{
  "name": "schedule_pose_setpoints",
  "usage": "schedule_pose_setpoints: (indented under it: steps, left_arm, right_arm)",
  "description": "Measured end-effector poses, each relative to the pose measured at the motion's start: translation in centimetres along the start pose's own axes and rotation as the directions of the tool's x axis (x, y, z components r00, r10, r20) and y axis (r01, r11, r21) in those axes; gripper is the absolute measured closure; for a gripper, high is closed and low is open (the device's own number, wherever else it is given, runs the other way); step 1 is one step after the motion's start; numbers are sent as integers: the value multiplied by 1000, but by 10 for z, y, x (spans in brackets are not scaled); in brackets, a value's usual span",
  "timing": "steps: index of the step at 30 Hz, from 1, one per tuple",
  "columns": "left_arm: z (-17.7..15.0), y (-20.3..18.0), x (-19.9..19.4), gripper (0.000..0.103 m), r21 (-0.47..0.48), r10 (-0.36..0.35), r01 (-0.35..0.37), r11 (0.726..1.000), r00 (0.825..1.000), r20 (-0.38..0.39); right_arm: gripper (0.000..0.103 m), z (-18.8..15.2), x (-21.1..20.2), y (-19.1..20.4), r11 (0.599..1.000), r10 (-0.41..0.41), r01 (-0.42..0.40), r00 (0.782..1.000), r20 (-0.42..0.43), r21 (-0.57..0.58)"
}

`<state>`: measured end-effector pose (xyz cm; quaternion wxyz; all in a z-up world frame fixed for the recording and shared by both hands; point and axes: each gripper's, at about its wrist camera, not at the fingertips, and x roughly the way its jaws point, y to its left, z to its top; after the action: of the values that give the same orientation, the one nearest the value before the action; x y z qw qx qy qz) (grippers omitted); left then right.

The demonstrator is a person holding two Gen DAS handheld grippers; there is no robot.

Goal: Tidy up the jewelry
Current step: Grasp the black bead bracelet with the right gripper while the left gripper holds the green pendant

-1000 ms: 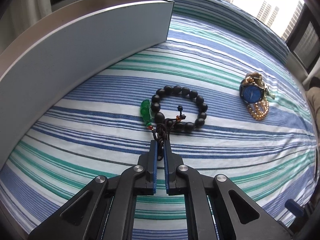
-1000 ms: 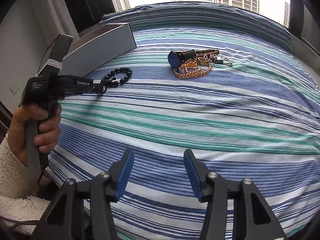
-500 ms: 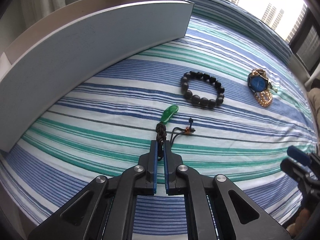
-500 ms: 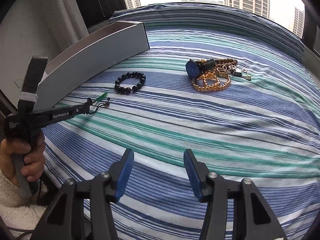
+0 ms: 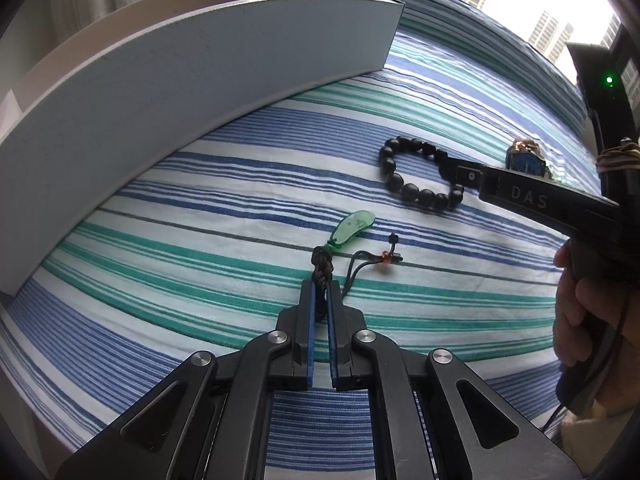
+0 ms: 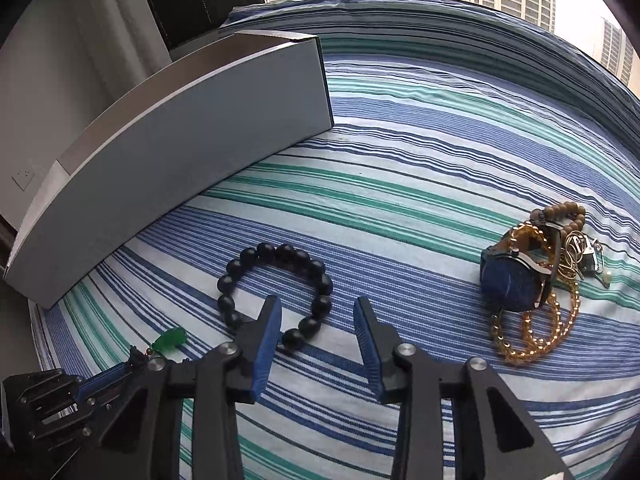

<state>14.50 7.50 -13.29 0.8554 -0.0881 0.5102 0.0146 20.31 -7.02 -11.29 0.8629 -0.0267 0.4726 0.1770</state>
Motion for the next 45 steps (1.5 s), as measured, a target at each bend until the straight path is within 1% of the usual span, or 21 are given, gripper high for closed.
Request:
schedule_pose_setpoints:
  steps: [1,2,3,4,7,10,15,19,22,26,27,29,30,31,32,33,35,38,40,42,45]
  left_arm:
    - [0,0,0,99,2,1,-1,1000,1000,1]
    - [0,-1,0,99,4,2,-2,1000,1000,2]
    - [0,-1,0,99,5,2,-2,1000,1000,2]
    - [0,-1,0,99,7,1,-1,1000,1000,2]
    - [-3,-4,-2,99,16,-8,8,1000,1000,-2]
    - [-9,-10,-8,99,48,-22,22,999,1000,-2]
    - [-28,-28,-17,100,126,-59,62,990,998,-28]
    - [-50,-45,-23,99,194,-84,95,977,994,-64]
    - [-65,-55,-29,99,238,-86,101,966,994,-72]
    - [-75,-51,-40,99,233,-104,122,965,990,-90]
    - [-76,-47,-43,96,228,-107,126,965,990,-94]
    - [-80,-38,-51,80,221,-112,131,967,989,-97]
    - [-81,-33,-56,62,215,-105,123,969,990,-92]
    - [-83,-27,-61,52,208,-96,112,972,992,-83]
    - [-83,-23,-64,51,203,-88,101,974,993,-75]
    - [-84,-20,-67,51,201,-83,96,975,994,-74]
    - [-83,-18,-70,51,194,-89,101,976,994,-68]
    - [-78,-30,-66,50,198,-117,128,972,991,-64]
    - [-76,-44,-61,49,224,-126,137,965,990,-65]
    - [-75,-55,-53,49,249,-109,123,961,992,-69]
    - [-73,-61,-41,49,264,-87,106,959,993,-79]
  right_arm:
    - [68,1,4,0,1000,-7,7,1000,-5,-5]
    - [80,1,8,0,1000,-10,10,1000,-15,-9]
    - [89,0,9,0,1000,-16,16,1000,-12,-12]
    - [91,-1,8,0,1000,-22,21,1000,-11,-23]
    - [91,-9,-1,-3,1000,-16,15,1000,-15,-21]
    - [91,-24,-18,-11,1000,-19,19,1000,-18,-14]
    - [91,-69,-58,-35,999,-38,39,999,-35,24]
    - [91,-112,-91,-55,994,-68,72,996,-58,80]
    - [91,-141,-109,-69,986,-97,106,992,-80,125]
    - [91,-171,-130,-78,977,-121,135,988,-92,163]
    - [89,-175,-133,-76,976,-126,140,988,-90,167]
    - [89,-182,-142,-77,973,-126,139,989,-82,182]
    - [87,-186,-148,-77,973,-122,133,990,-73,187]
    - [86,-189,-152,-76,973,-119,129,991,-63,189]
    - [82,-191,-156,-76,974,-121,129,991,-54,188]
    - [80,-191,-159,-76,974,-126,132,991,-47,186]
    - [80,-192,-164,-76,974,-138,142,990,-39,176]
    - [80,-191,-165,-80,973,-137,141,990,-35,184]
    - [80,-189,-164,-81,974,-135,139,990,-36,182]
    - [80,-186,-162,-82,975,-132,137,991,-37,178]
    - [80,-183,-156,-83,976,-130,136,990,-45,171]
